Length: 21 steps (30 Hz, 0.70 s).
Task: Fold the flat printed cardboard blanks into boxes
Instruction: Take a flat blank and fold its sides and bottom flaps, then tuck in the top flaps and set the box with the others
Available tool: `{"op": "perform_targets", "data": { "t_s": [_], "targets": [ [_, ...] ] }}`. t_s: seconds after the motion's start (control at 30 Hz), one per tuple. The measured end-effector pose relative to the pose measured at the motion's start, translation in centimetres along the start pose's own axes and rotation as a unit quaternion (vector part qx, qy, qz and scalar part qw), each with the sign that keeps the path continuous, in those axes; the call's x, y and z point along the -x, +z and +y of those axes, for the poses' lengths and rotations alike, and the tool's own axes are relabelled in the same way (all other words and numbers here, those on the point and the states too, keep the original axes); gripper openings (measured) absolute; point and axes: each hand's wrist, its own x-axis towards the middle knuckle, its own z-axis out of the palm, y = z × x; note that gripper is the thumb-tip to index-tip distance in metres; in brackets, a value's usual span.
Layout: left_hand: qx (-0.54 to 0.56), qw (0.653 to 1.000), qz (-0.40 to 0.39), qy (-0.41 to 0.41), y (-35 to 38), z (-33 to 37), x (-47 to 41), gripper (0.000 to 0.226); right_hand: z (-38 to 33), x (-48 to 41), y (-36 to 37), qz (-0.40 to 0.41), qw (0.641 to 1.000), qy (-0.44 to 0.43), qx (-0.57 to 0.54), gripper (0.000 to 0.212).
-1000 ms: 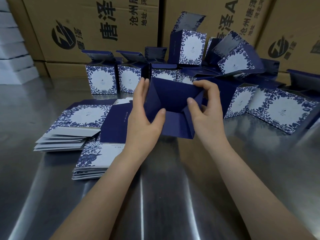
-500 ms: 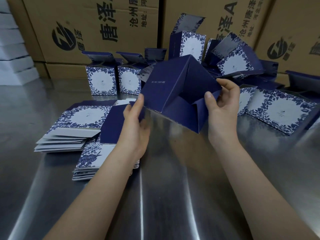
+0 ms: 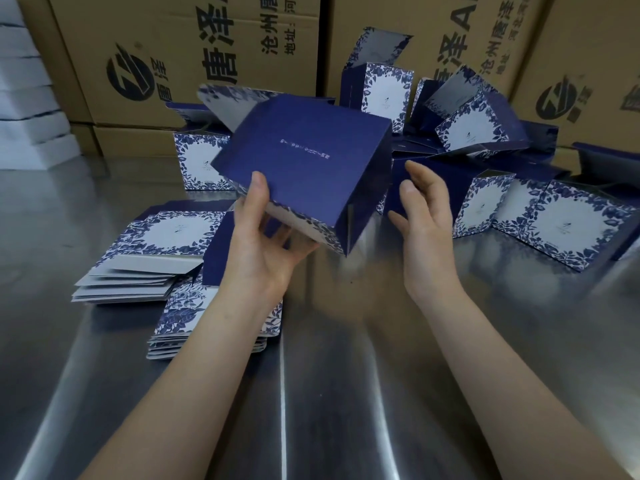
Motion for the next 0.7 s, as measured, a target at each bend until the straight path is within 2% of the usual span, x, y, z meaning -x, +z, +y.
{"op": "perform_targets", "data": {
  "t_s": [0.1, 0.17, 0.27, 0.4, 0.53, 0.7],
  "targets": [
    [-0.089, 0.990, 0.028, 0.109, 0.3, 0.1, 0.0, 0.061, -0.6, 0.3, 0.2, -0.012, 0.999, -0.029, -0.014, 0.036],
    [-0.170, 0.967, 0.063, 0.177, 0.2, 0.0, -0.1, 0.069, -0.7, 0.7, 0.4, -0.035, 0.998, -0.050, -0.009, 0.044],
    [-0.347, 0.888, 0.109, 0.281, -0.1, -0.5, 0.0, 0.069, -0.7, 1.3, 0.9, -0.061, 0.995, -0.081, 0.016, 0.057],
    [-0.447, 0.806, 0.078, 0.380, -0.6, -1.4, 0.0, 0.080, -0.6, 2.0, 1.4, -0.124, 0.987, -0.078, 0.070, 0.075],
    [-0.512, 0.743, 0.035, 0.431, -0.8, -2.2, -0.1, 0.080, -0.4, 2.4, 1.9, -0.166, 0.981, -0.064, 0.080, 0.094],
    [-0.548, 0.712, 0.003, 0.438, -0.8, -2.6, -0.1, 0.071, 0.0, 2.0, 1.9, -0.161, 0.985, -0.036, 0.042, 0.095]
  ]
}}
